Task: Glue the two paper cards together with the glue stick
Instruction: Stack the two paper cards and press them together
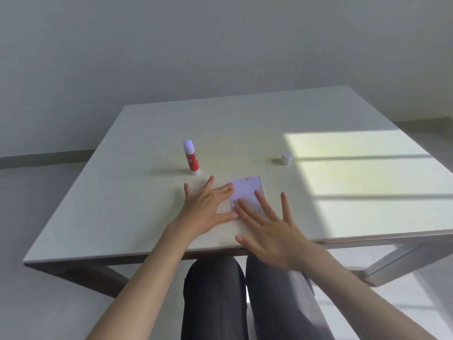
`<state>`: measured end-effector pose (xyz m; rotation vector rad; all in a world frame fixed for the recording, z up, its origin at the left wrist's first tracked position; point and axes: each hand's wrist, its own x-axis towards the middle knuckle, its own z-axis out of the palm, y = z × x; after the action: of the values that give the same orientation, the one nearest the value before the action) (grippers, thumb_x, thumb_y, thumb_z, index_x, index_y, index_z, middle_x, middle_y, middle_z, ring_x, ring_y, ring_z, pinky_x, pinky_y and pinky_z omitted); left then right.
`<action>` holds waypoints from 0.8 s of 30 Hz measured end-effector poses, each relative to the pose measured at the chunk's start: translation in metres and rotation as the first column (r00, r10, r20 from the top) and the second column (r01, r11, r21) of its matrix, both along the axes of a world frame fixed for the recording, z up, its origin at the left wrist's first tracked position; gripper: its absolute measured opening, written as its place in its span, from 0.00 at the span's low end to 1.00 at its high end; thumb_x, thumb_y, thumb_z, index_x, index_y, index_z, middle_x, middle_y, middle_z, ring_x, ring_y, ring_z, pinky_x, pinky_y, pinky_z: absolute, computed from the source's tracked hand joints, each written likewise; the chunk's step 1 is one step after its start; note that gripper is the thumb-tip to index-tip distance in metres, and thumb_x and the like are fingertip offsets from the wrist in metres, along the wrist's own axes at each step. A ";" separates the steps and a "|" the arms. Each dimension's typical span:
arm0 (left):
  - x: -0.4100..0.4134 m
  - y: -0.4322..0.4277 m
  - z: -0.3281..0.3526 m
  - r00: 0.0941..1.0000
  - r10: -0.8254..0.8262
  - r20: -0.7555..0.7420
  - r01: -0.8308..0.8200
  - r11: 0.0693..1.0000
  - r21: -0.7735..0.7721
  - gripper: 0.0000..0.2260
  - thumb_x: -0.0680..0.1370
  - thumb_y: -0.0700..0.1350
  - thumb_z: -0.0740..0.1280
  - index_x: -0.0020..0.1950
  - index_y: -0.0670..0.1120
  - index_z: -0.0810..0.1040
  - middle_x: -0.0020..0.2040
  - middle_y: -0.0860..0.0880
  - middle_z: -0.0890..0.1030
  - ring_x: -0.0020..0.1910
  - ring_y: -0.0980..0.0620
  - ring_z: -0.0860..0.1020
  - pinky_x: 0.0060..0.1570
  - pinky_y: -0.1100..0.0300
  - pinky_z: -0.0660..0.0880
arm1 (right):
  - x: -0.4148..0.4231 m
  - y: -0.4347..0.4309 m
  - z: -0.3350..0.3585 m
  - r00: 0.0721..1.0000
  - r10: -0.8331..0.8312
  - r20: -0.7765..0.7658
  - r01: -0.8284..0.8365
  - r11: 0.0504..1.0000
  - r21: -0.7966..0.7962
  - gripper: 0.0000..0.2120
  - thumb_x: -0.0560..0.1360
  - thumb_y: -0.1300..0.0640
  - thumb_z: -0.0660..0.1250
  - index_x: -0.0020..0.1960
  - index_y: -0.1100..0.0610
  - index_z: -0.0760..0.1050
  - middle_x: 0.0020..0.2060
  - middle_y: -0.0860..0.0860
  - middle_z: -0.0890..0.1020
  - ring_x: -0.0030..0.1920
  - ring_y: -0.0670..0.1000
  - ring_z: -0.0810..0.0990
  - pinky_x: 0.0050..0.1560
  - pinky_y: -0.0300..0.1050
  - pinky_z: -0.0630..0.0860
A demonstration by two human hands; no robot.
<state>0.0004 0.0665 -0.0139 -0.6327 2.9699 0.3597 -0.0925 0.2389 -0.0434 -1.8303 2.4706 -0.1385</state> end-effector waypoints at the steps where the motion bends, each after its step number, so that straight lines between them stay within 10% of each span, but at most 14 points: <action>1: 0.000 0.000 0.000 1.000 0.008 -0.005 -0.007 1.000 0.007 0.32 0.74 0.65 0.60 0.75 0.57 0.57 0.77 0.63 0.56 0.78 0.52 0.44 0.68 0.28 0.44 | -0.006 -0.001 0.001 0.999 0.007 0.034 -0.008 1.000 0.026 0.39 0.68 0.30 0.24 0.76 0.42 0.39 0.77 0.38 0.44 0.75 0.50 0.30 0.63 0.60 0.18; 7: -0.001 0.000 -0.002 1.000 0.020 -0.017 -0.020 0.999 0.030 0.32 0.73 0.65 0.60 0.75 0.58 0.58 0.77 0.63 0.56 0.78 0.51 0.44 0.67 0.28 0.43 | -0.053 -0.041 0.023 0.980 -0.198 -0.001 0.196 0.970 0.145 0.32 0.76 0.35 0.37 0.77 0.48 0.37 0.77 0.41 0.41 0.76 0.54 0.33 0.69 0.66 0.28; 12: 0.000 -0.002 -0.006 0.997 0.048 -0.068 -0.040 0.993 0.108 0.31 0.73 0.64 0.63 0.74 0.59 0.59 0.76 0.65 0.56 0.78 0.52 0.45 0.68 0.29 0.41 | -0.012 -0.011 0.004 0.997 0.072 0.000 -0.071 0.995 0.075 0.40 0.68 0.27 0.29 0.76 0.43 0.35 0.76 0.38 0.40 0.74 0.50 0.27 0.63 0.59 0.17; 19: 0.002 0.000 -0.007 0.997 0.062 -0.049 -0.056 0.991 0.119 0.31 0.74 0.64 0.62 0.75 0.59 0.57 0.76 0.65 0.54 0.78 0.52 0.44 0.68 0.30 0.41 | -0.052 -0.024 0.026 0.989 -0.135 0.068 0.120 0.975 0.188 0.31 0.77 0.36 0.40 0.76 0.45 0.35 0.76 0.39 0.38 0.75 0.52 0.30 0.71 0.65 0.28; 24: 0.002 -0.001 -0.010 0.995 0.065 -0.069 -0.054 0.986 0.155 0.31 0.74 0.63 0.62 0.75 0.60 0.57 0.76 0.66 0.54 0.78 0.53 0.44 0.68 0.31 0.40 | -0.005 0.005 0.007 0.994 0.062 0.093 -0.066 0.997 0.044 0.37 0.70 0.28 0.34 0.75 0.42 0.35 0.76 0.36 0.39 0.73 0.47 0.26 0.68 0.59 0.21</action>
<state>0.0027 0.0653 -0.0242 -0.7059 2.9589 0.6230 -0.0979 0.2440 -0.0368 -1.8384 2.3314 -0.1562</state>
